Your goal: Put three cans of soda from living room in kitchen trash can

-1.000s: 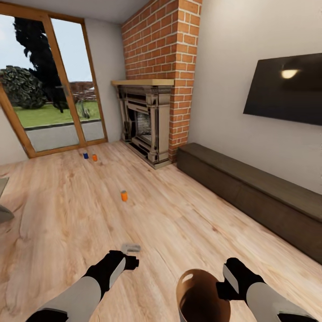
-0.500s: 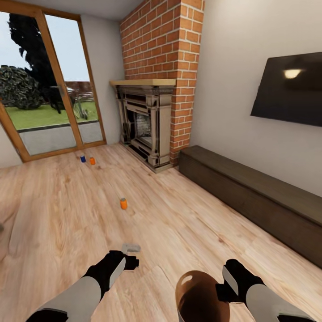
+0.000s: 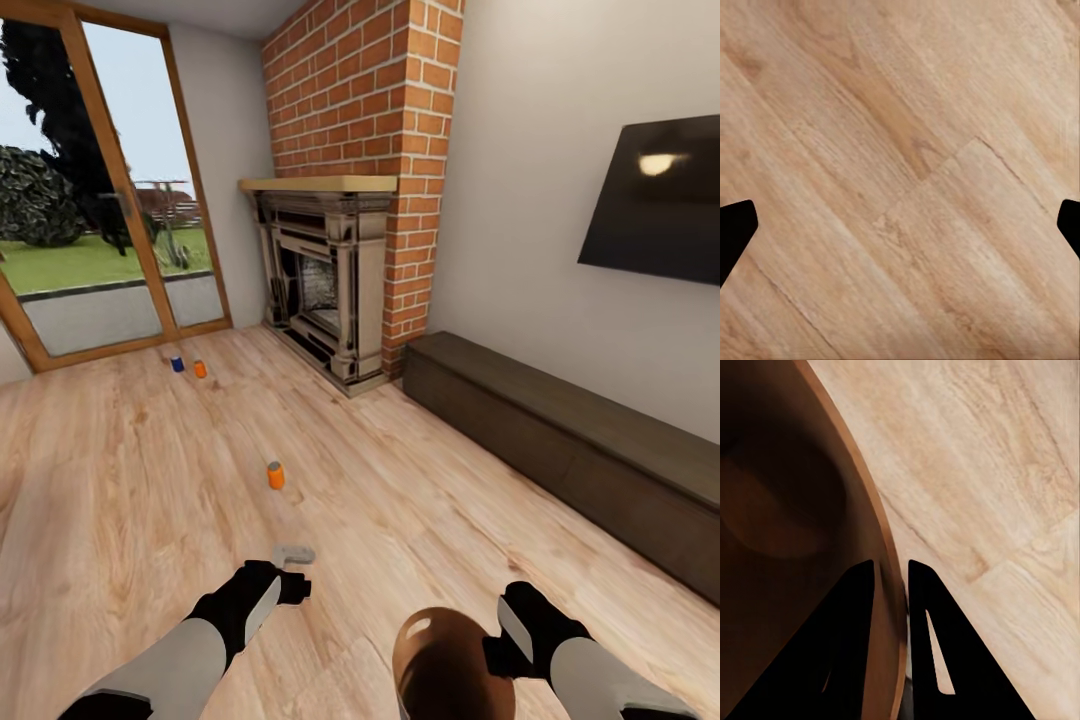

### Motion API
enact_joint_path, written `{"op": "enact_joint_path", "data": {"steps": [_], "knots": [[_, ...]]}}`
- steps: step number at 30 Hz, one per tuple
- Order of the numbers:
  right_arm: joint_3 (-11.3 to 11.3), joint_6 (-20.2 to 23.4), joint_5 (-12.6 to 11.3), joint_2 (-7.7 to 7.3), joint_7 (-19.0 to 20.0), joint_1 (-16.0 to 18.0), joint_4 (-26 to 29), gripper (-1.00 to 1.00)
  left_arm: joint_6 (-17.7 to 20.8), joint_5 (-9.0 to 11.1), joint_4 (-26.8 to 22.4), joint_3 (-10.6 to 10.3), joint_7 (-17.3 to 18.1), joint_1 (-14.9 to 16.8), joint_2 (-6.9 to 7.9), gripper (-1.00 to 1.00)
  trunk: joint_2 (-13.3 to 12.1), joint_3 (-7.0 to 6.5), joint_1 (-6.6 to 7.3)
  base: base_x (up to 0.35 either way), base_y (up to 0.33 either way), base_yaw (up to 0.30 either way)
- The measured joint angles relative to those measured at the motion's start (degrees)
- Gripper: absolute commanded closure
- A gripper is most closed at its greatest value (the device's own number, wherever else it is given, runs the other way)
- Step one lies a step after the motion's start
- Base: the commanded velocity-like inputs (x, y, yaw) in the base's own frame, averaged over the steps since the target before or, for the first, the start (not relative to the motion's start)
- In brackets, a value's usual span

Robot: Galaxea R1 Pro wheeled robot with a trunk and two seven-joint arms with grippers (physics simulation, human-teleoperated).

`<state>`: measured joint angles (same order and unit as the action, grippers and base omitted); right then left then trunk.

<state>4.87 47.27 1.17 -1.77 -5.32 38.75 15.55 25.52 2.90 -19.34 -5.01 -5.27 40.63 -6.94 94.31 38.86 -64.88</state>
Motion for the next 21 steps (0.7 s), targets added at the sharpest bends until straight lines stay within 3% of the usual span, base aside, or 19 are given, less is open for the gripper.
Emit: {"op": "enact_joint_path", "data": {"steps": [12,21], "knots": [[-0.11,0.93,0.22,-0.07,-0.16,0.13,3.75,1.00,-0.02,0.00,0.01,0.00,0.00,0.01,0.08,-1.00,0.00,-0.01,0.00,0.339,0.145,-0.001],[-0.12,5.93,0.35,-0.49,-0.26,1.70,6.62,1.00,0.04,-0.13,0.89,0.00,-0.06,0.03,0.12,-1.00,0.00,0.00,0.00,0.339,0.145,0.000]]}}
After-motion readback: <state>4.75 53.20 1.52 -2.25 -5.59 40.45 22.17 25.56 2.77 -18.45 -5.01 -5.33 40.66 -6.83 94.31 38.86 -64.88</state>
